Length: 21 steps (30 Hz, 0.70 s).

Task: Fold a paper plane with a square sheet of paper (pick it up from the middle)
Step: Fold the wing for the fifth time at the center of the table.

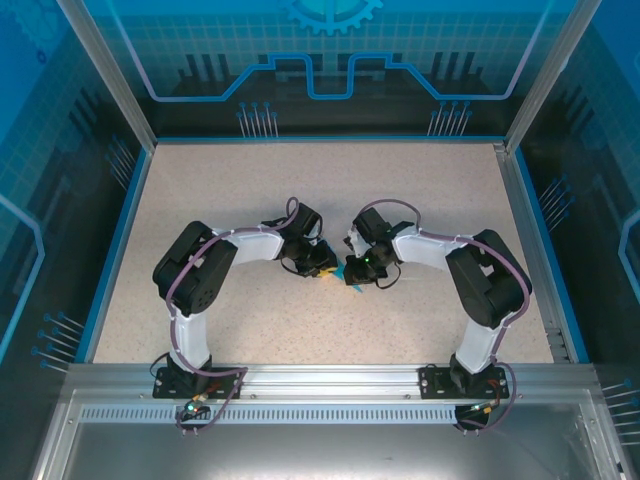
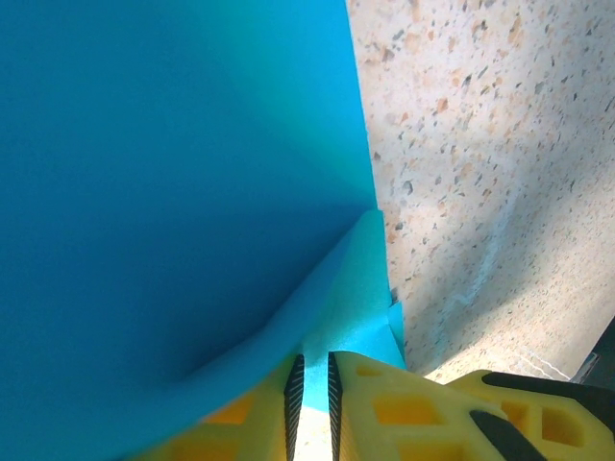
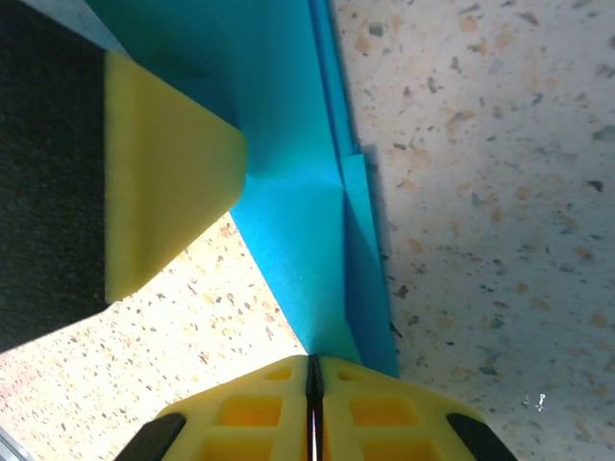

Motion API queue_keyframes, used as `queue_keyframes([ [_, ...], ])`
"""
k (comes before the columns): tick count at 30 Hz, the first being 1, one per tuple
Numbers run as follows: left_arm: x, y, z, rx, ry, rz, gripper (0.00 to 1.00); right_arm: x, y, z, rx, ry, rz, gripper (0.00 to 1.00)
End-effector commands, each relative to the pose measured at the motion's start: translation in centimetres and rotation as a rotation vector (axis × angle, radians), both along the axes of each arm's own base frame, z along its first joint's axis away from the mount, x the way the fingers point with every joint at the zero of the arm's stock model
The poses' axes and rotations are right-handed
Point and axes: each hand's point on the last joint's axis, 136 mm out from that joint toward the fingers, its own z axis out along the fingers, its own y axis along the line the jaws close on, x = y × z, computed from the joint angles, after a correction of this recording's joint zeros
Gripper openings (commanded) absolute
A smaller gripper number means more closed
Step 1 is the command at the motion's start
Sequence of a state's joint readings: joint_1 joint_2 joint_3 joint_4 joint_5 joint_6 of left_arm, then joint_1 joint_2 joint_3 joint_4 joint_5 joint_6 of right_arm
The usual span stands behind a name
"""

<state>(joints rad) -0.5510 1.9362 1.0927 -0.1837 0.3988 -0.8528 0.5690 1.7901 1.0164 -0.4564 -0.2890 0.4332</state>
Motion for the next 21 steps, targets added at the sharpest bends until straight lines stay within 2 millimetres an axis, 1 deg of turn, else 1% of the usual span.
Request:
queue_keyframes([
  [1, -1.0, 2.2, -3.3, 0.136, 0.052, 0.005, 0.20, -0.5, -1.5, -1.0, -0.078, 0.032, 0.005, 0.10],
  [10, -1.1, 2.3, -3.4, 0.141, 0.055, 0.005, 0.20, -0.9, -2.6, -2.4, -0.126, 0.053, -0.002, 0.10],
  [13, -1.1, 2.4, -3.4, 0.144, 0.057, 0.006, 0.20, -0.9, -2.8, -2.6, -0.133, 0.059, -0.007, 0.10],
  [15, -1.0, 2.4, -3.4, 0.143, 0.054, 0.005, 0.20, -0.7, -2.6, -2.0, -0.120, 0.045, -0.007, 0.10],
  [18, -1.1, 2.4, -3.5, 0.146, 0.057, 0.005, 0.20, -0.7, -2.0, -0.4, -0.070, 0.020, 0.004, 0.10],
  [21, -1.1, 2.4, -3.5, 0.146, 0.059, 0.007, 0.20, -1.0, -1.4, 0.8, -0.024, 0.011, 0.024, 0.10],
])
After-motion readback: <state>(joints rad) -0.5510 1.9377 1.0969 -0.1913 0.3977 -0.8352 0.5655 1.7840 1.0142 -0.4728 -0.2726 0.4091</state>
